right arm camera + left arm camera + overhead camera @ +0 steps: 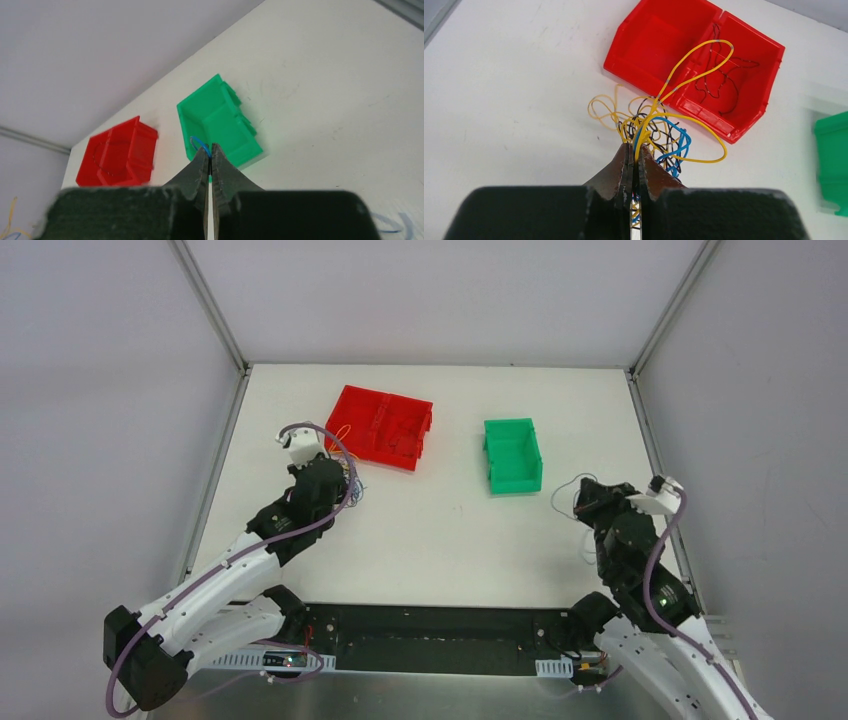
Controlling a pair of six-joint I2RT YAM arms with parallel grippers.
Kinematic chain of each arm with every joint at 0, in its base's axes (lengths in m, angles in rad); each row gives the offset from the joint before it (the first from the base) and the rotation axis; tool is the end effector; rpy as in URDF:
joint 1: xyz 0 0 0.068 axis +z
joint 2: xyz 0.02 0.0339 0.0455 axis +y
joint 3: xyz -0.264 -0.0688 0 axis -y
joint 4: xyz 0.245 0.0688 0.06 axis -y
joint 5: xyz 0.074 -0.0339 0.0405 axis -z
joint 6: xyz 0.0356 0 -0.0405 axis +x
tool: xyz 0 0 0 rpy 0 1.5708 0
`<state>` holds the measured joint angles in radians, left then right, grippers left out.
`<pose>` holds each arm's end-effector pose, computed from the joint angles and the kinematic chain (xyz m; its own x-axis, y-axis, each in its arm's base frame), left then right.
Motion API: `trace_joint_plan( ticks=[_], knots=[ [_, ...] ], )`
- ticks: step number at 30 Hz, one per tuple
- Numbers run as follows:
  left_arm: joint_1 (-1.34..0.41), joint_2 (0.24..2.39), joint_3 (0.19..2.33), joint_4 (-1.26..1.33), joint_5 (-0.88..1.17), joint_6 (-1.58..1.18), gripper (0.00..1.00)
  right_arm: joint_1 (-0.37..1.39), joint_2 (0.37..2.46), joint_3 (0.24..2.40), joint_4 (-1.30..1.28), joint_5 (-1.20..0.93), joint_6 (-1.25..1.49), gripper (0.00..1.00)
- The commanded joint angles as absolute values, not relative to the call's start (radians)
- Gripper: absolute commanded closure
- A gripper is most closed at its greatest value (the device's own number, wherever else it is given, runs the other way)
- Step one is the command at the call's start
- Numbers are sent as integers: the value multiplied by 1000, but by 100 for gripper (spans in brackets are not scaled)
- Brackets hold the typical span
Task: Untangle the cables
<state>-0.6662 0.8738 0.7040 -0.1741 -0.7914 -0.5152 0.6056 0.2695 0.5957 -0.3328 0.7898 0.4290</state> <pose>0.1692 -0.1008 0.3003 -0.1853 -0.2949 -0.9374 -0.2108 0.9436 -0.2552 0.0781 0.0233 0.3185 0.0712 0.4055 -0.9113 0.1688 0.8956 0.4117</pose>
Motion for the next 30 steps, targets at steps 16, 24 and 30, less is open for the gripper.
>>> trace_joint_plan(
  ticks=[16, 24, 30],
  knots=[
    [-669, 859, 722, -159, -721, -519, 100, 606, 760, 1112, -281, 498, 321, 100],
    [-668, 856, 716, -156, -724, -516, 100, 602, 933, 1229, -223, 565, 295, 100],
    [-669, 862, 716, -156, -722, -514, 100, 576, 992, 1205, -158, 586, 279, 100]
  ],
)
